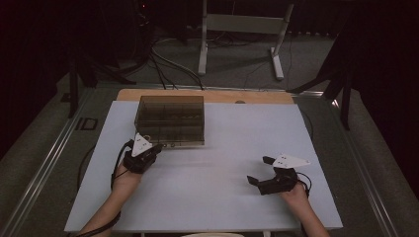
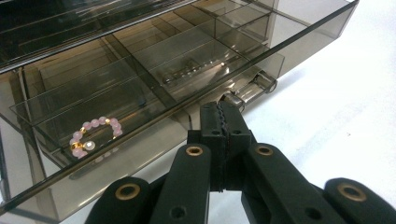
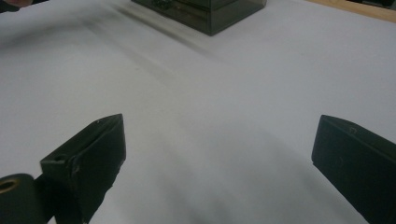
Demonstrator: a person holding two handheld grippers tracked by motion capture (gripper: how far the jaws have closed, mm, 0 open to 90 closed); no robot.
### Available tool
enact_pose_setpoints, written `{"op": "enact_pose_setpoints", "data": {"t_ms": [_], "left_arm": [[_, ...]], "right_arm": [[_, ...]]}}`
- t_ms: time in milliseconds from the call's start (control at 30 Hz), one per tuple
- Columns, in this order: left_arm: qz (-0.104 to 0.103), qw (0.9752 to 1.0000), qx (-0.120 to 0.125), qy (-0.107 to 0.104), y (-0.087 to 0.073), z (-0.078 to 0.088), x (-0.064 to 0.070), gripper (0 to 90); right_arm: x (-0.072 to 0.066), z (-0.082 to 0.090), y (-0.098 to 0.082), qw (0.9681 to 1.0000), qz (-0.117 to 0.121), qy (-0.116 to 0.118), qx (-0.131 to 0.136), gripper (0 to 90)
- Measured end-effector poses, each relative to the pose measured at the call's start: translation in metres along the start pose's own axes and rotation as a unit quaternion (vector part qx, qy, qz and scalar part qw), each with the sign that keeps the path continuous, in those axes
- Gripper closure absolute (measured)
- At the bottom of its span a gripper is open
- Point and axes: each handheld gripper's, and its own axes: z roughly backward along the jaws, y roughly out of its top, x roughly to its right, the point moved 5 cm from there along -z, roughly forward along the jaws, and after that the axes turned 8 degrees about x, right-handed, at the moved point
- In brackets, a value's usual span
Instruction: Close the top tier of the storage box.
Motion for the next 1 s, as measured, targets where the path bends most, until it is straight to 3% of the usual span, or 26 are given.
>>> {"op": "enact_pose_setpoints", "data": {"t_ms": [1000], "left_arm": [[0.011, 0.9999, -0.009, 0.005, 0.0, -0.004, -0.011, 90.0]], "right_arm": [[0.0, 0.001, 0.0, 1.0, 0.002, -0.001, 0.003, 3.0]]}}
